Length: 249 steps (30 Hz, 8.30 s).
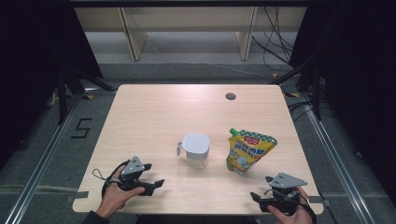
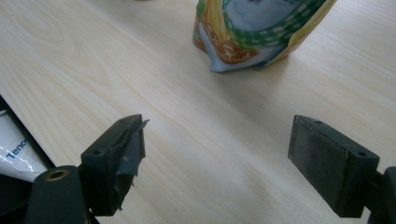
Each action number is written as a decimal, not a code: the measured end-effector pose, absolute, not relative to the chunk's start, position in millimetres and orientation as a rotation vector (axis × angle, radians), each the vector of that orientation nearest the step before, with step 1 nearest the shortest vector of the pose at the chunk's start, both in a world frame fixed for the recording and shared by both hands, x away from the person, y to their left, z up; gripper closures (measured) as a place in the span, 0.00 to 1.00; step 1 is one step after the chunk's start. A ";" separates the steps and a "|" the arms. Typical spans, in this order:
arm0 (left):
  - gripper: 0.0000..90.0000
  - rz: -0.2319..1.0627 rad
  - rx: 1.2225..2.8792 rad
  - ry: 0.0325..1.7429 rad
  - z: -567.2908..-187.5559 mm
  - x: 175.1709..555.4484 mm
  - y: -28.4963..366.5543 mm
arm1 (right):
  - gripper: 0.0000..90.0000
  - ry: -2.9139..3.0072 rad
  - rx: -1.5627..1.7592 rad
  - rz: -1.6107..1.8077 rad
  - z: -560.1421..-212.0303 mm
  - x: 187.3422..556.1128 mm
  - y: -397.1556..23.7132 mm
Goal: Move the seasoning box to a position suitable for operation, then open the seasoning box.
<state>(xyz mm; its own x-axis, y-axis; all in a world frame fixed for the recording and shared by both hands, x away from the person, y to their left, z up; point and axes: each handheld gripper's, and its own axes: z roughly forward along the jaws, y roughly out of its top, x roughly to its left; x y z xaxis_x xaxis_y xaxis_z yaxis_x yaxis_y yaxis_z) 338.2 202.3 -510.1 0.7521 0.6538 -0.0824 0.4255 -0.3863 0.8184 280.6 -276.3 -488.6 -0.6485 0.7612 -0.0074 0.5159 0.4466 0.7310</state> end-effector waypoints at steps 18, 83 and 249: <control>0.22 0.321 2.003 0.847 -507.6 348.2 197.4 | 0.19 2.349 1.093 1.060 -487.8 280.9 -276.9; 0.78 0.431 2.044 0.576 -490.9 412.6 136.5 | 0.21 2.352 1.061 1.043 -489.2 282.6 -278.2; 0.90 0.203 1.890 0.564 -440.1 332.0 131.7 | 1.00 2.328 0.591 1.432 -437.2 305.4 -170.3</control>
<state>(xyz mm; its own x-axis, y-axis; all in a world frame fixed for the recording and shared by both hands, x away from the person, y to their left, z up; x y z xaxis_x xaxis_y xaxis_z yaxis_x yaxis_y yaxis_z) 332.0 131.7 -440.1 0.8722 0.4732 -0.1239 0.2856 -0.2871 0.9143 305.4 -170.3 -437.2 -0.8544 0.5147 -0.0716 0.1681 0.4040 0.8992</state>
